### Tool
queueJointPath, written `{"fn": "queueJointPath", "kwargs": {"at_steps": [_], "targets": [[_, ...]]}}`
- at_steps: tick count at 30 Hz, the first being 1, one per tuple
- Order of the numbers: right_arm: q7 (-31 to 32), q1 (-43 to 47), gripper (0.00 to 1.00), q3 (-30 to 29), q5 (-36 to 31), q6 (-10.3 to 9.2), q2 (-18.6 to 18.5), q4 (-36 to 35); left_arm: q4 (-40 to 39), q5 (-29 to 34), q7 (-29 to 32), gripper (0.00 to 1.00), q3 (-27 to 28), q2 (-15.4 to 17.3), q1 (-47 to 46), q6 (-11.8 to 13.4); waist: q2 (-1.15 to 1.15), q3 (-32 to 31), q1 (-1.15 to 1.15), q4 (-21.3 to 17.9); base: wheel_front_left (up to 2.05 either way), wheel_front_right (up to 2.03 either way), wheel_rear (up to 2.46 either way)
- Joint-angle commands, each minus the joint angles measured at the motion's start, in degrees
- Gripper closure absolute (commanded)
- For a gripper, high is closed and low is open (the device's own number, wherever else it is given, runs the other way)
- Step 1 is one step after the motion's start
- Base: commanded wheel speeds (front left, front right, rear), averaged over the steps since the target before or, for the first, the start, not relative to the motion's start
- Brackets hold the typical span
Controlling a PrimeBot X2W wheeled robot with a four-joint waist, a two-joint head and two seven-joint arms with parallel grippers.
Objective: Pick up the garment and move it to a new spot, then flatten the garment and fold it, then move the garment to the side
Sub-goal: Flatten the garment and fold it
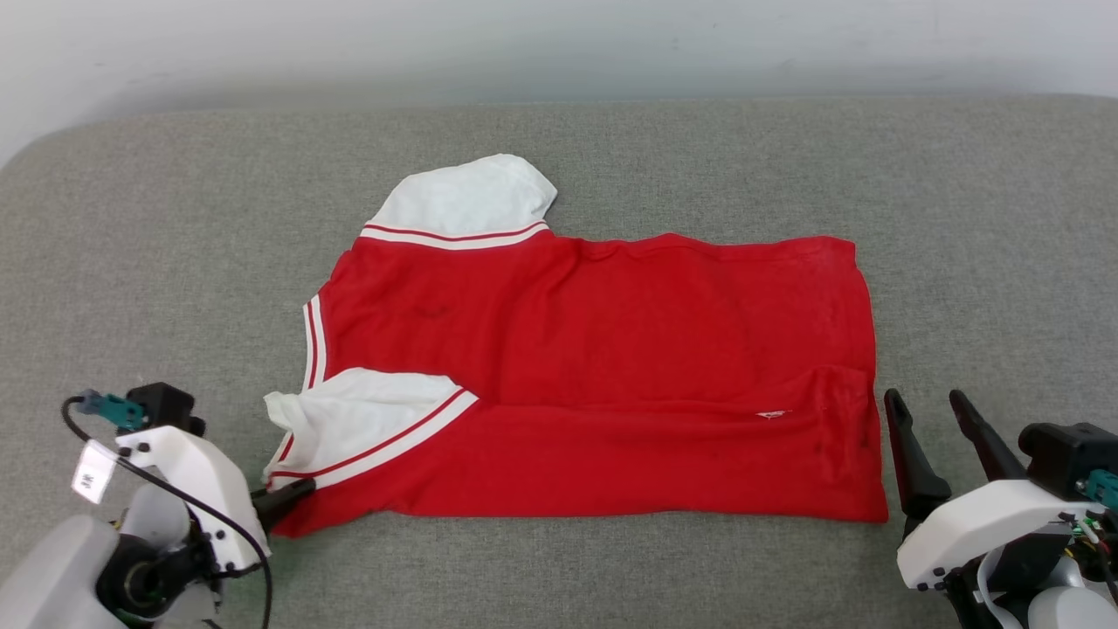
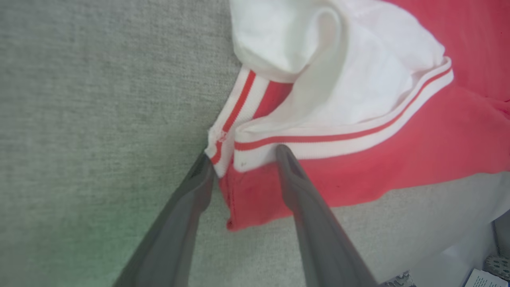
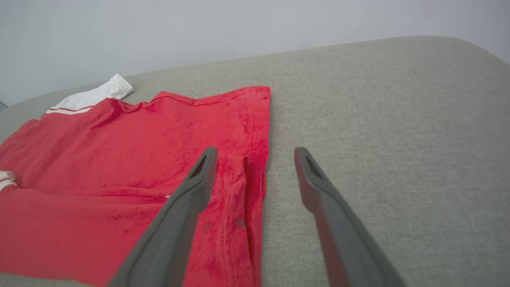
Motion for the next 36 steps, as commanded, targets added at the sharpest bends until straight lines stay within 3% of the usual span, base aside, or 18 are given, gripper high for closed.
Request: {"fn": "queueJointPath", "kwargs": {"at_steps": [1, 5, 12, 19, 33, 34, 35, 36], "targets": [[2.24, -0.47, 0.00, -0.38, 0.35, -0.03, 0.18, 0.17, 0.62, 0.75, -0.03, 1.00, -2.47, -2.86, 1.56, -0.69, 0.00, -0.20, 0.01, 0.31, 0.00, 0.00, 0.00], [10.16, 0.00, 0.00, -1.85, 0.28, -0.03, 0.06, 0.25, -0.64, 2.14, -1.86, 1.00, -1.78, -1.46, 0.20, -1.05, 0.00, -0.56, 0.01, 0.85, 0.00, 0.00, 0.00], [29.57, -0.56, 0.00, -3.41, -0.28, -0.03, -0.34, -3.38, -6.59, 4.51, -3.88, 1.00, -0.51, 1.29, -1.74, 0.55, 0.00, -0.16, 0.01, 1.79, 0.00, 0.00, 0.00], [36.96, -2.05, 0.00, -0.97, -0.09, -0.03, -0.83, -5.27, -12.00, 5.81, -4.97, 1.00, 0.33, 2.87, -1.89, 1.99, 0.00, 1.42, 0.01, 2.79, 0.00, 0.00, 0.00], [43.27, -3.34, 0.00, 1.95, -0.92, -0.03, 0.07, 1.64, -15.72, 5.75, -6.76, 1.00, 1.09, 3.47, -0.20, 2.36, 0.00, 4.71, 0.01, 3.68, 0.00, 0.00, 0.00], [43.87, -3.28, 0.60, 2.39, -0.61, -0.02, 0.17, 2.03, -15.69, 5.68, -6.89, 1.00, 1.08, 3.31, -0.22, 2.25, 0.00, 4.80, 0.01, 3.72, 0.00, 0.00, 0.00], [44.25, -3.36, 0.93, 2.71, -0.12, -0.02, 0.28, 2.31, -15.62, 5.65, -7.00, 1.00, 1.05, 3.20, -0.25, 2.21, 0.00, 4.86, 0.01, 3.76, 0.00, 0.00, 0.00], [44.32, -3.48, 1.00, 2.82, 0.13, -0.01, 0.35, 2.36, -15.59, 5.72, -7.13, 1.00, 1.03, 3.15, -0.31, 2.14, 0.00, 4.88, 0.01, 3.80, 0.00, 0.00, 0.00]]}}
